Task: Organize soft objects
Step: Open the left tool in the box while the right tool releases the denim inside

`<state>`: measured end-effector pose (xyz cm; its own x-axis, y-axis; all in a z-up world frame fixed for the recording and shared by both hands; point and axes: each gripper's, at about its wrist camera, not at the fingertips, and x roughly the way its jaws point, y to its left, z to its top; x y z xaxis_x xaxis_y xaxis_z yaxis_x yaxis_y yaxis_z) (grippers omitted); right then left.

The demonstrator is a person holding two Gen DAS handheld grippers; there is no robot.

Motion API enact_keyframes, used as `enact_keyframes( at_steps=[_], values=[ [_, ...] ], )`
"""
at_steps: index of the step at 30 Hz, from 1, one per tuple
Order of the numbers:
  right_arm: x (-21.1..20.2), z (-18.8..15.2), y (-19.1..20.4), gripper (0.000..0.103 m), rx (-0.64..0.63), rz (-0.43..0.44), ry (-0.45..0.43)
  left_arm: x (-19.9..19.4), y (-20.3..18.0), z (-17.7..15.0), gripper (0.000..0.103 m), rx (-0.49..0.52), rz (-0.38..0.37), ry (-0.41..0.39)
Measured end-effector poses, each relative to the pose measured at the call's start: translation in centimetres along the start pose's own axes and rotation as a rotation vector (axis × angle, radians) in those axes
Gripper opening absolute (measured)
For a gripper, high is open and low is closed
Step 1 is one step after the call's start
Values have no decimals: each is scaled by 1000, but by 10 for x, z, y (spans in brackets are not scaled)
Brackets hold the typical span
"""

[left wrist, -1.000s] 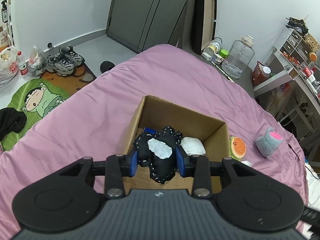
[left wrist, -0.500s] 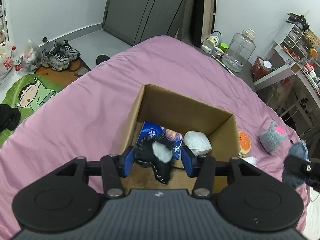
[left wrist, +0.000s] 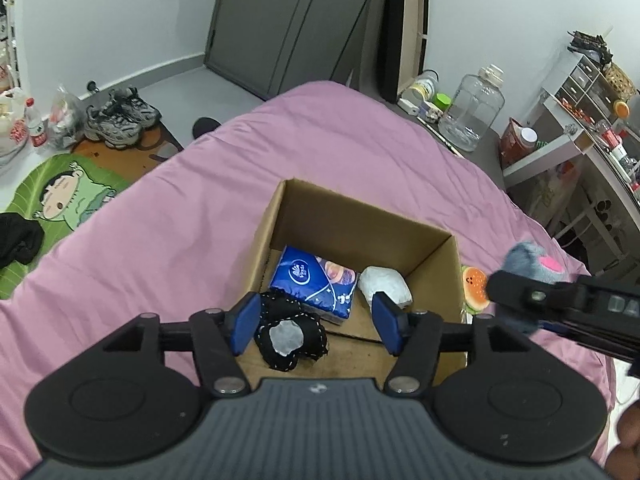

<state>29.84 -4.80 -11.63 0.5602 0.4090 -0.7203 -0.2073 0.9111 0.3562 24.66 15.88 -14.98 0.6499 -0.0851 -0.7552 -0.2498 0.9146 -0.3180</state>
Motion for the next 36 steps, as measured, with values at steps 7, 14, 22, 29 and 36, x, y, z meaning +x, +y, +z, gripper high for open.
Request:
enact_keyframes(
  at_steps=[7,14,22,29,36],
  values=[
    [11,0,10,31,13,49,27,-12,5,5,73,-8,48,-63],
    [-2,5,-1,63,29,59,-7,-10,8,7,83,-8,71,-70],
    [-29,12,-21,70,-28,15,4,-8,1,3,90,26,123,-44],
    [-52,13,-38,83,-68,3,-8,-16,-13,7,102,29,142,-58],
    [-67,15,-60,93,-68,53,-20,-29,-45,13,103,26,95,-116]
  ],
)
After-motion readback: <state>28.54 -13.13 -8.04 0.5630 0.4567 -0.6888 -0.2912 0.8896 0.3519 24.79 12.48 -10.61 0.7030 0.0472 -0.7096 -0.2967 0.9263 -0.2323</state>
